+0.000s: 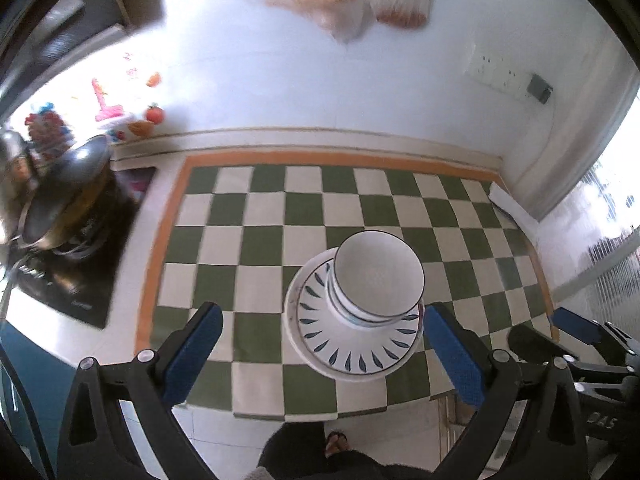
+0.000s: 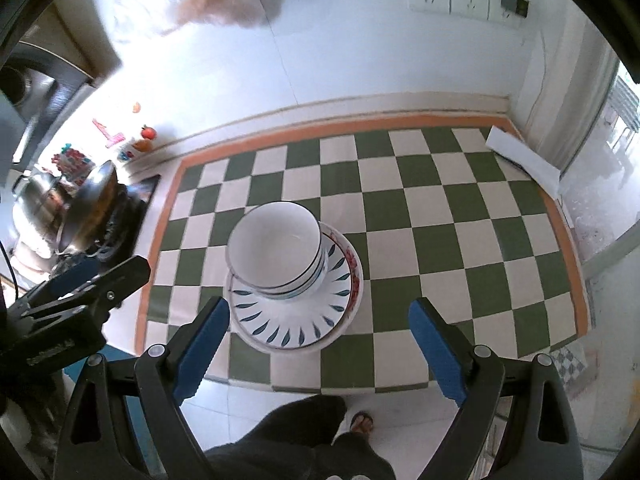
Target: Organize plates and bowls
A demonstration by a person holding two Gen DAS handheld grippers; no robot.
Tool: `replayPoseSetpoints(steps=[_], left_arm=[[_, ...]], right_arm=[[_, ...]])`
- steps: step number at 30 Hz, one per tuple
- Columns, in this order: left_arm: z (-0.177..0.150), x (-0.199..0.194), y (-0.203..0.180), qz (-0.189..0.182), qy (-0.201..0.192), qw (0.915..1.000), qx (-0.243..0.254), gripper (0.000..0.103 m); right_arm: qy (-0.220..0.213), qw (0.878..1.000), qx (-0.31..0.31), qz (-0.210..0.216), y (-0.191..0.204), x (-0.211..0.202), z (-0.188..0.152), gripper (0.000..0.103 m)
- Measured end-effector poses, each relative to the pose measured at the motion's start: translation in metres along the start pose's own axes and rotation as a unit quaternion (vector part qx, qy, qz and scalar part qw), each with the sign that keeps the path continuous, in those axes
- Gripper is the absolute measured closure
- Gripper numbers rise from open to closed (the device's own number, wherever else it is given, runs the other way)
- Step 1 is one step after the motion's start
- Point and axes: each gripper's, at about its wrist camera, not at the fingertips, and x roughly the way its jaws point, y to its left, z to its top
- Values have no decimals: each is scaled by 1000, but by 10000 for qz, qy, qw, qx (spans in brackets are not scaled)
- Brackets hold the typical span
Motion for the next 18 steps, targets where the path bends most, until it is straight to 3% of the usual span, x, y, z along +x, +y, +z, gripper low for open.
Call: replayPoseSetpoints(steps=[10, 18], left_arm=[[-50, -106, -15, 397, -563, 9976, -81, 0], [-83, -177, -16, 478, -948, 9943, -42, 0]], right_arm=[[-706, 9970, -327, 55, 16, -116, -57, 9], [-1193, 9920, -402, -88, 34, -199, -101, 8]])
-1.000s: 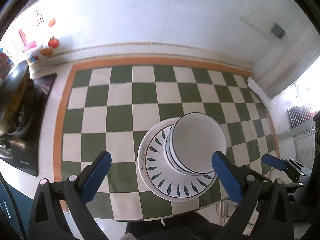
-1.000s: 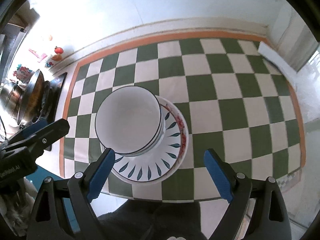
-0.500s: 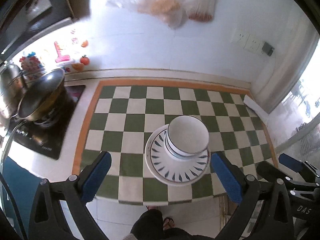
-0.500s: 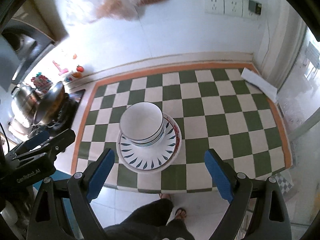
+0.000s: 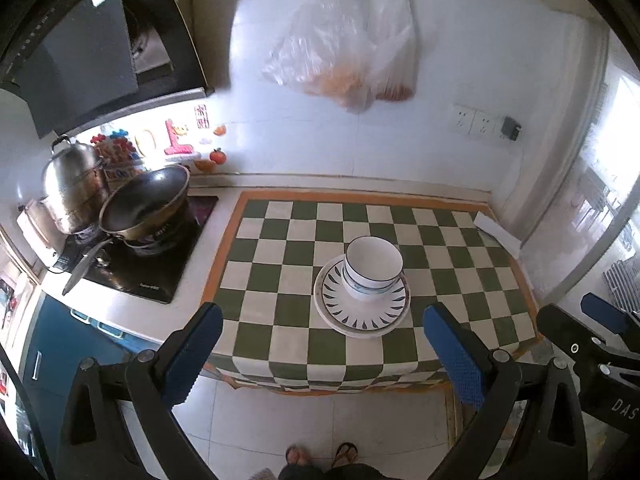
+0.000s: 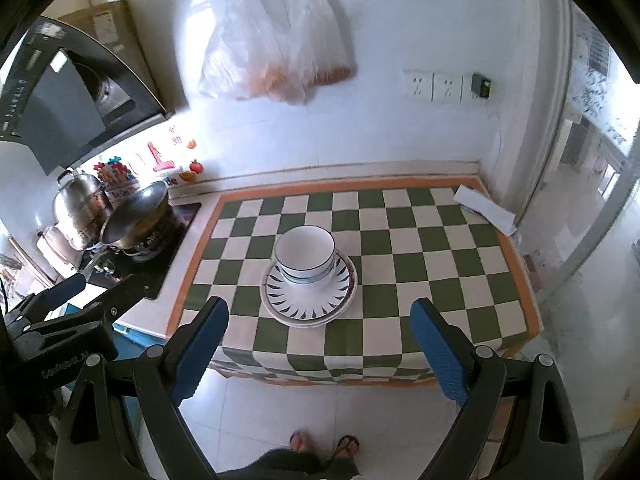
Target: Organize plates and bowls
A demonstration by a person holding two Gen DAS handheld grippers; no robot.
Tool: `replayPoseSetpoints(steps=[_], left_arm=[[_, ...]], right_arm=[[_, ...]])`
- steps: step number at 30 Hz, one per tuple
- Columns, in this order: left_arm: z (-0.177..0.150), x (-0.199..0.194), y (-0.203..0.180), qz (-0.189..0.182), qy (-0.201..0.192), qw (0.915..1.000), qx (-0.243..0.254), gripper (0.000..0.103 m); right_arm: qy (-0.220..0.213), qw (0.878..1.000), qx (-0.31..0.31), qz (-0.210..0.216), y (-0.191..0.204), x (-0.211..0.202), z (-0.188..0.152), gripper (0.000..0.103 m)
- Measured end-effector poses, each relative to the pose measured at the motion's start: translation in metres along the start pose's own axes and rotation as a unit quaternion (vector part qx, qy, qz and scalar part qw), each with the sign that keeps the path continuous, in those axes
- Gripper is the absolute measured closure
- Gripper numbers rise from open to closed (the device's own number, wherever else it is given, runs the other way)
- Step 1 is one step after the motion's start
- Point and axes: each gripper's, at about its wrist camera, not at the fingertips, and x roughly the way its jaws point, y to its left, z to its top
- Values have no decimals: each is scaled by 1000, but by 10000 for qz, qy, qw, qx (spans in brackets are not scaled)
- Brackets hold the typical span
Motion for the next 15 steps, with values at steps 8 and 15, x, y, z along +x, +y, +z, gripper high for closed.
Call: replayPoseSetpoints(steps=[8, 15], left_arm=[[-19, -60, 13, 8, -352, 9992, 188, 0], [-31, -79, 21, -73, -427, 9990, 127, 0]], right_arm=[[-344, 9992, 17, -180, 24, -70, -28, 8], [-473, 9983, 25, -346, 35, -98, -47, 8]])
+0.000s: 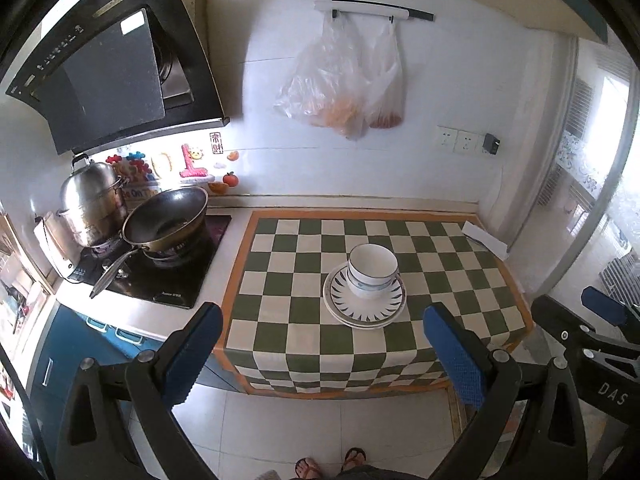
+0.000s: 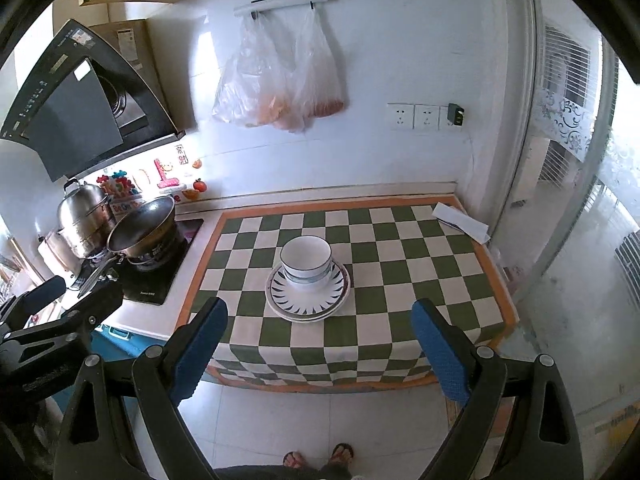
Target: Organize plates and bowls
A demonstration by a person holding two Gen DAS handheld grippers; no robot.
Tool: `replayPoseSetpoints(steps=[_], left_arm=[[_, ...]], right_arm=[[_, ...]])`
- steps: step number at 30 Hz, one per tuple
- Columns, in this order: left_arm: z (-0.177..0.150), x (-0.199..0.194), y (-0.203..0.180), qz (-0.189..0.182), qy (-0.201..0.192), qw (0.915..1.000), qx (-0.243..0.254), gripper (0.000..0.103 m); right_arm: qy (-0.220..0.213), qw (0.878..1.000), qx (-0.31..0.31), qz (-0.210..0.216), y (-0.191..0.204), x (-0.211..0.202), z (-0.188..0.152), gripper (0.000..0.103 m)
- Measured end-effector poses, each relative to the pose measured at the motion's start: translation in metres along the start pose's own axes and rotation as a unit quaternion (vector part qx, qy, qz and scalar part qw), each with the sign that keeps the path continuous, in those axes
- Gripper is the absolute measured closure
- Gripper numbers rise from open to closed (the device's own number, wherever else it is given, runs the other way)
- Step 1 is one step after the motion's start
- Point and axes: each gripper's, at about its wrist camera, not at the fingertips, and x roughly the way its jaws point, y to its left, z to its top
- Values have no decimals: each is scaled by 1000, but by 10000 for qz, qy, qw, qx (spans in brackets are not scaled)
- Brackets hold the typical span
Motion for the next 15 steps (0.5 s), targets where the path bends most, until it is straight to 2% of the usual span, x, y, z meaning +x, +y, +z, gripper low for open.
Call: replayPoseSetpoints(steps=[15], left_arm=[[-12, -6, 7, -20, 86, 10000, 24, 0]], right_arm=[[-46, 9999, 21, -126, 7, -8, -6, 8]])
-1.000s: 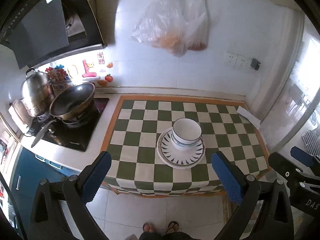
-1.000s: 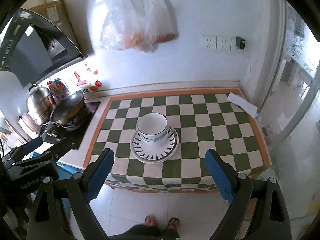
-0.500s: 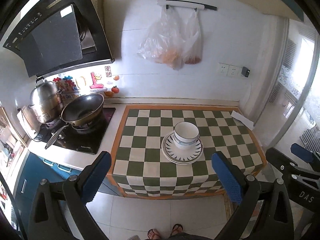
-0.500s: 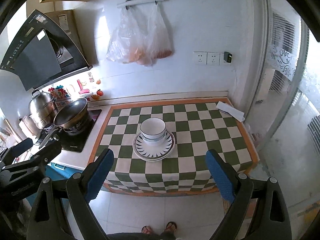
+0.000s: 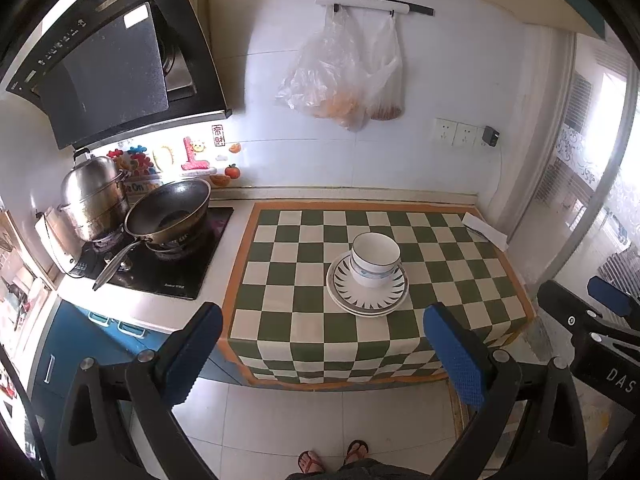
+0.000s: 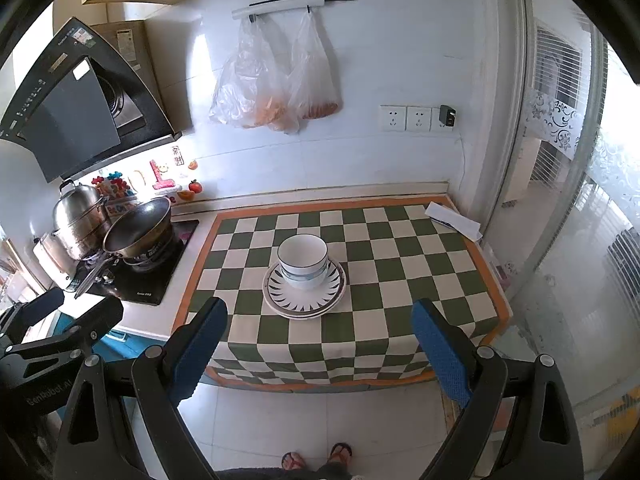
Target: Organize plates and bowls
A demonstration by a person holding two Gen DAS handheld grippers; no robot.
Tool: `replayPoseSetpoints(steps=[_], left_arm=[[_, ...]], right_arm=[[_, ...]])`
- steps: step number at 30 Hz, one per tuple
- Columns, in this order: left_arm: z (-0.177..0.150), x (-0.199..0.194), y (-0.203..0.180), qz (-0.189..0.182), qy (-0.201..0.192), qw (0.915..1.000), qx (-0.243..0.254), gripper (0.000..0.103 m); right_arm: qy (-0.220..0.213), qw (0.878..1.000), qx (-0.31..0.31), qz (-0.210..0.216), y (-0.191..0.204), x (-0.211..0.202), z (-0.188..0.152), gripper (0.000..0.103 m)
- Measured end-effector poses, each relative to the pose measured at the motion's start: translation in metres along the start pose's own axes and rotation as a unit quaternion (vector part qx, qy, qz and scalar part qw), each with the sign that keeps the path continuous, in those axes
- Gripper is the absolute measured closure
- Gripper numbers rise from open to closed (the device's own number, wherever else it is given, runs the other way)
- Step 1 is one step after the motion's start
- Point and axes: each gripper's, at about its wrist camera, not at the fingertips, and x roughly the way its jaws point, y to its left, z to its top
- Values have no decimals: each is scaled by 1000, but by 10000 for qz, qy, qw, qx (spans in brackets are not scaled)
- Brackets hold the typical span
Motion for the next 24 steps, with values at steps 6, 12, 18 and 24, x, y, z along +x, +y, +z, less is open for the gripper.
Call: replayPoseSetpoints(steps=[6, 12, 18, 24], left_arm=[[0, 0, 4, 13, -20, 10000, -2, 0], [-2, -1, 3, -2, -7, 10000, -15, 0], [-2, -2, 3, 11, -30, 10000, -7, 0], [-2, -2, 2, 7, -42, 10000, -24, 0]], right_arm=[[17, 10000, -19, -15, 3, -2, -1, 7], [20, 10000, -44, -40, 5, -3, 0, 7], [33, 10000, -39, -41, 6, -2, 0, 7], [-6, 10000, -58, -57, 8, 0, 1, 7]])
